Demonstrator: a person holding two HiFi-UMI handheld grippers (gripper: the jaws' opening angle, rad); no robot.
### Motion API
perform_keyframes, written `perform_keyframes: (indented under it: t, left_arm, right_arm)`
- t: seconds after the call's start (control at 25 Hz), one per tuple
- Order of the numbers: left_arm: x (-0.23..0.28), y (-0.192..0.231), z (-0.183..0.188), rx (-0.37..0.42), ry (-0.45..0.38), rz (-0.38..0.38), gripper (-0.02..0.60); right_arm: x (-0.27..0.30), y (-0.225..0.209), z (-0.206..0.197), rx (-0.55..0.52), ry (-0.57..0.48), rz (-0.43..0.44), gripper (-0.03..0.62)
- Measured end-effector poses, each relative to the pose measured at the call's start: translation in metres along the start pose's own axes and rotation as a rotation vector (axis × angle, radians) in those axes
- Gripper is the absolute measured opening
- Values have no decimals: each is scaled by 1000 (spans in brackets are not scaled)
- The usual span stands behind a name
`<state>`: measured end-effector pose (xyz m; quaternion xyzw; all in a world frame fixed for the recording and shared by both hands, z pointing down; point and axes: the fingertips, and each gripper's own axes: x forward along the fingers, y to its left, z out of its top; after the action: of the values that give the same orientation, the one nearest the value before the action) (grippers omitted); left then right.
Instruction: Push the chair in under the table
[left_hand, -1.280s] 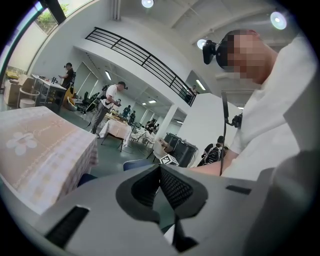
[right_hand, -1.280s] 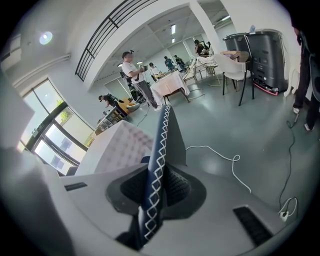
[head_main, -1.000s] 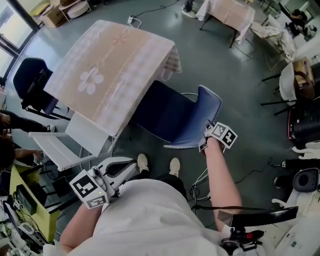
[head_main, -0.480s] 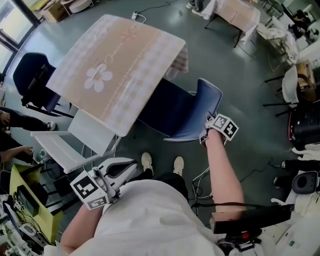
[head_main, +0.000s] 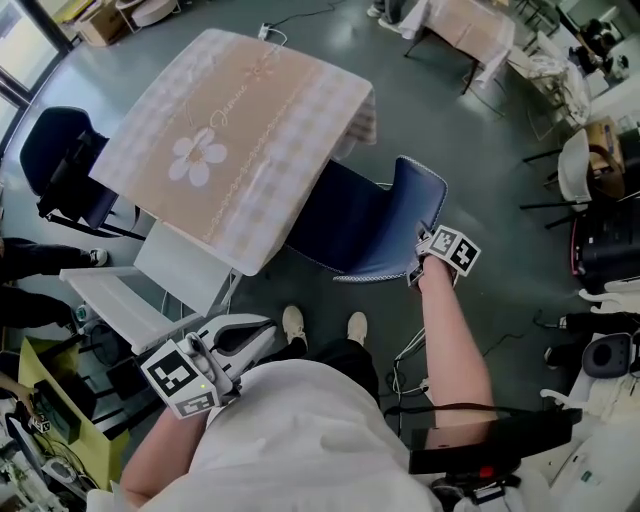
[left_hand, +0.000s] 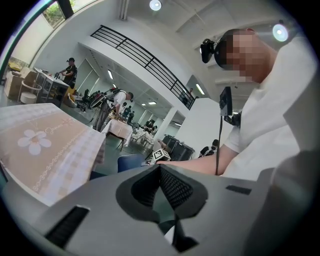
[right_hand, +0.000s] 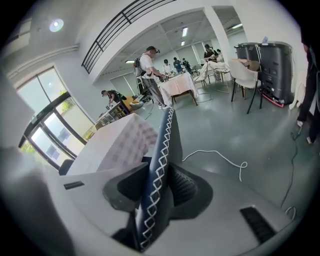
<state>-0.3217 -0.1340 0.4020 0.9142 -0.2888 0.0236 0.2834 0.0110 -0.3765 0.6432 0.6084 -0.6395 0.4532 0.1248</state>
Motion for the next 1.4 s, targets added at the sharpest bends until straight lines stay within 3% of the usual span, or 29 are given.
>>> perform_keyframes:
  t: [0.2, 0.4, 0.68, 1.04, 1.4]
  left_arm:
    - [3, -4, -4, 6, 5, -54, 9]
    - [15, -7, -11, 6, 14, -115, 9]
    - [43, -43, -14, 37, 22, -183, 9]
    - [96, -131, -41, 149, 74, -190, 9]
    - [135, -238, -94, 141, 62, -126, 9]
  right_arm:
    - [-23, 0, 2, -161, 3, -44, 164]
    - [-77, 12, 1, -281, -31, -39, 167]
    - [-173, 46, -61, -522, 43, 109, 28]
    - [-285, 37, -125, -627, 24, 290, 14]
    - [-385, -9, -163, -774, -33, 437, 14]
